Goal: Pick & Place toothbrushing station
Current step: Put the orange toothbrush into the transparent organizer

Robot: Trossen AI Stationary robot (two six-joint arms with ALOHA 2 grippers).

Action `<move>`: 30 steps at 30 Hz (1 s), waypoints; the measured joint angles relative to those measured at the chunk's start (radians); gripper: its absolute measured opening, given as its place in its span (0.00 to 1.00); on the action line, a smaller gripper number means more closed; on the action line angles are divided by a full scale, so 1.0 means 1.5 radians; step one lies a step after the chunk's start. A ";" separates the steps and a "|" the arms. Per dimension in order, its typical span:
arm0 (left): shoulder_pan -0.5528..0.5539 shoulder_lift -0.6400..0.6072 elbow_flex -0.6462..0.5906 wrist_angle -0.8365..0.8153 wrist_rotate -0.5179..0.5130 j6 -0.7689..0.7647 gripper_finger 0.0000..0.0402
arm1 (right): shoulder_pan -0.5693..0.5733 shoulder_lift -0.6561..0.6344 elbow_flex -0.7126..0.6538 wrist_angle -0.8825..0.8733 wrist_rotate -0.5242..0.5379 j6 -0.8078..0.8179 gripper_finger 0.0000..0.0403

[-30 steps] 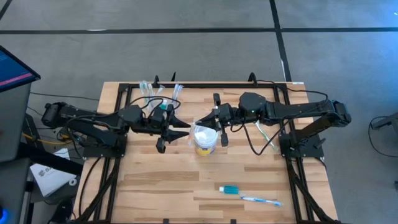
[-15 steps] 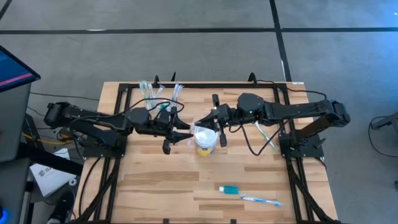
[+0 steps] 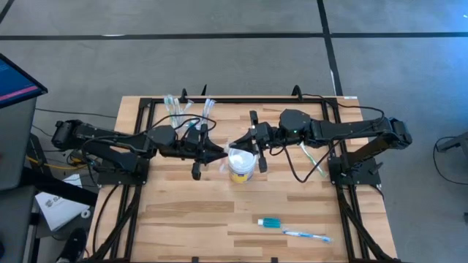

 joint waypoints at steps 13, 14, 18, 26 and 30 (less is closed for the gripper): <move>0.000 0.000 0.000 -0.007 -0.010 -0.002 0.02 | 0.000 -0.001 0.000 -0.020 0.000 -0.001 0.00; 0.000 0.000 0.000 -0.007 -0.010 -0.002 0.02 | -0.001 -0.001 0.000 -0.020 0.000 -0.002 0.00; 0.000 0.000 0.000 -0.008 -0.016 -0.002 0.02 | 0.000 -0.001 0.000 -0.022 0.001 -0.011 0.01; 0.000 0.000 0.000 -0.006 -0.029 -0.002 0.02 | -0.007 -0.001 0.000 -0.039 0.002 -0.020 0.16; 0.000 0.000 0.000 -0.023 -0.052 -0.002 0.02 | -0.022 -0.002 0.000 -0.047 0.002 -0.020 0.22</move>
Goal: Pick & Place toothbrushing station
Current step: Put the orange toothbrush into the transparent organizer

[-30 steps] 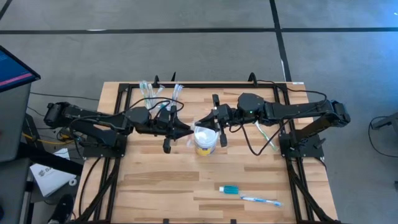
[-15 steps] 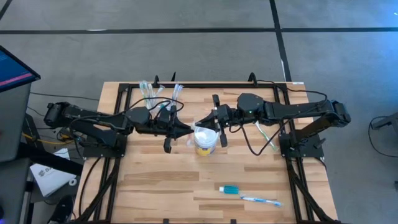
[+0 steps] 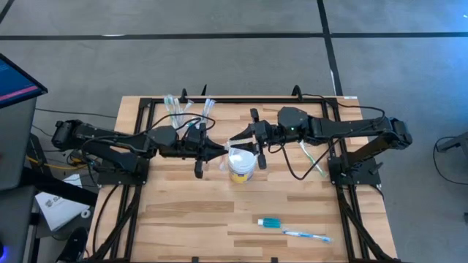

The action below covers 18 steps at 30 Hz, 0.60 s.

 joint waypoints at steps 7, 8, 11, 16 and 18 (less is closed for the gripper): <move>0.000 -0.007 0.000 -0.061 -0.067 -0.002 0.02 | -0.015 0.000 0.000 -0.028 0.000 0.000 0.26; 0.000 -0.008 0.000 -0.064 -0.077 -0.001 0.02 | -0.017 0.000 0.000 -0.033 0.000 0.000 0.26; 0.000 -0.023 -0.001 -0.080 -0.107 0.005 0.02 | -0.018 0.000 0.000 -0.050 0.000 0.001 0.26; 0.000 -0.041 -0.012 -0.100 -0.187 0.005 0.02 | -0.018 0.000 0.000 -0.066 0.000 0.002 0.26; 0.000 -0.051 -0.030 -0.107 -0.218 0.000 0.02 | -0.018 0.000 0.000 -0.072 0.000 0.005 0.26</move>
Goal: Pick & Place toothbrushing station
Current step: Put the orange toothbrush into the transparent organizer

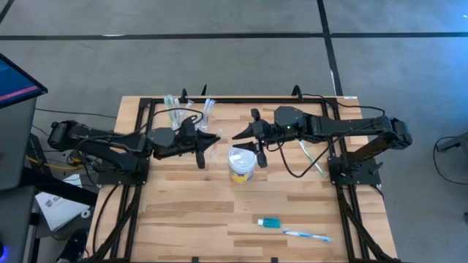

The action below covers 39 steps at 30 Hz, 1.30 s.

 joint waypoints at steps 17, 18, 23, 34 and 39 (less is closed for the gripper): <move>0.027 -0.032 -0.067 0.015 -0.203 -0.017 0.02 | 0.029 -0.001 0.000 -0.024 0.000 0.003 0.26; 0.032 -0.029 -0.066 0.016 -0.204 -0.016 0.02 | 0.031 -0.001 0.000 -0.024 0.000 0.003 0.26; 0.060 -0.028 -0.067 0.015 -0.204 -0.016 0.02 | 0.048 -0.001 0.000 -0.026 0.000 0.003 0.26; 0.113 -0.024 -0.126 0.070 -0.204 -0.030 0.02 | 0.068 -0.001 0.000 -0.034 0.000 0.002 0.26; 0.128 -0.024 -0.171 0.115 -0.204 -0.035 0.02 | 0.068 -0.001 0.000 -0.034 0.000 -0.003 0.26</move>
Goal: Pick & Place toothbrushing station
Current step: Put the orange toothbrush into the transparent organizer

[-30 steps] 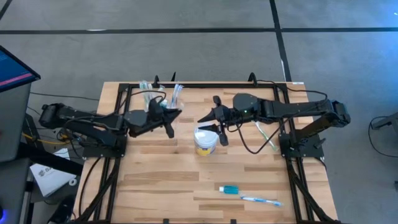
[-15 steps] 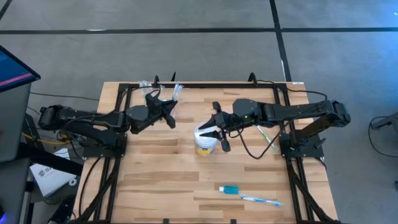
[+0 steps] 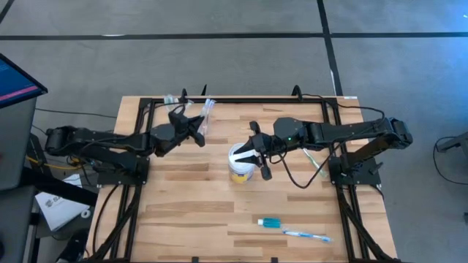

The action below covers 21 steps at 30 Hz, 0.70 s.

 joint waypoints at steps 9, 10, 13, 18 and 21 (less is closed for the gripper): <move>0.014 0.000 -0.043 0.057 0.000 0.001 0.02 | -0.001 0.000 0.000 0.000 0.000 -0.002 0.26; 0.017 0.000 -0.045 0.059 -0.001 0.001 0.02 | -0.001 0.000 0.000 0.000 0.000 -0.002 0.26; 0.030 0.000 -0.049 0.065 -0.003 0.002 0.02 | -0.001 0.000 0.000 0.000 0.000 -0.003 0.26; 0.053 0.000 -0.049 0.073 -0.003 0.002 0.02 | -0.001 0.000 0.000 0.001 0.000 -0.012 0.26; 0.066 0.000 -0.049 0.075 -0.003 0.002 0.02 | -0.001 0.000 0.000 0.001 0.000 -0.013 0.26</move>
